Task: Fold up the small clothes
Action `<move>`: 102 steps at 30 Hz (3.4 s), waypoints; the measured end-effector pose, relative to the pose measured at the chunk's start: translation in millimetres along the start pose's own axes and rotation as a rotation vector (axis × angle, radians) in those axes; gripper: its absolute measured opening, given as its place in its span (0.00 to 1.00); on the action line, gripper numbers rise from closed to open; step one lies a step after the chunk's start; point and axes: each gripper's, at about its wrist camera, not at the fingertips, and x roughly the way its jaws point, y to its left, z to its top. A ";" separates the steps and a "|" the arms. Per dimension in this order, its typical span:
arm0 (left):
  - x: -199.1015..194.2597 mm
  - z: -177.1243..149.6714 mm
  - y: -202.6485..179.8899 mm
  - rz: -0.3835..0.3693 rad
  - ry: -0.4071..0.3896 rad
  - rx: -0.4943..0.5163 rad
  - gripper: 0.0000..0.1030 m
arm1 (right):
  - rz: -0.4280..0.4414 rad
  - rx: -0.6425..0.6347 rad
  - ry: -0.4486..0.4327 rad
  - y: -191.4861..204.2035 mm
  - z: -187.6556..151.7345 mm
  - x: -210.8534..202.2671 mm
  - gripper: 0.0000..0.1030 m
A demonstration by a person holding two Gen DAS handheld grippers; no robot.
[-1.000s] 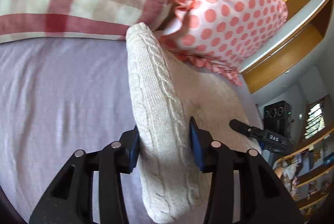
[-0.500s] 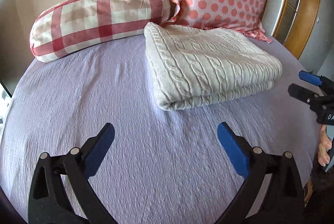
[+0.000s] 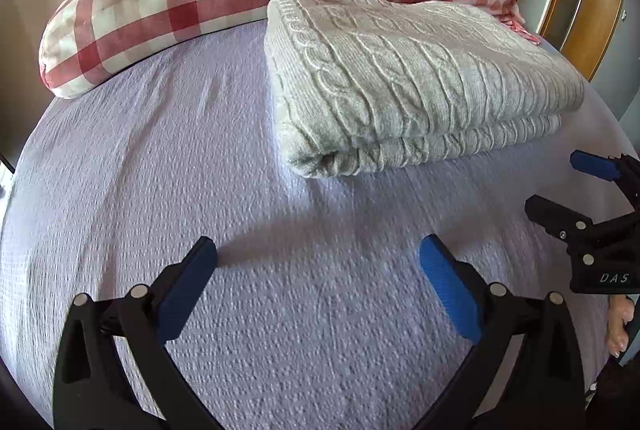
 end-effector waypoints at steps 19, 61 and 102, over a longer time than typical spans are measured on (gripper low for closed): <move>0.3 -0.3 0.3 -0.001 -0.003 -0.005 0.98 | 0.014 0.017 0.007 -1.9 -1.3 1.0 0.99; 0.7 -0.6 0.2 0.000 -0.004 -0.006 0.98 | 0.012 0.022 0.006 -1.8 -1.1 1.0 0.99; 2.3 2.9 0.4 -0.004 0.027 -0.005 0.98 | 0.011 0.024 0.006 -1.6 -1.3 1.0 0.99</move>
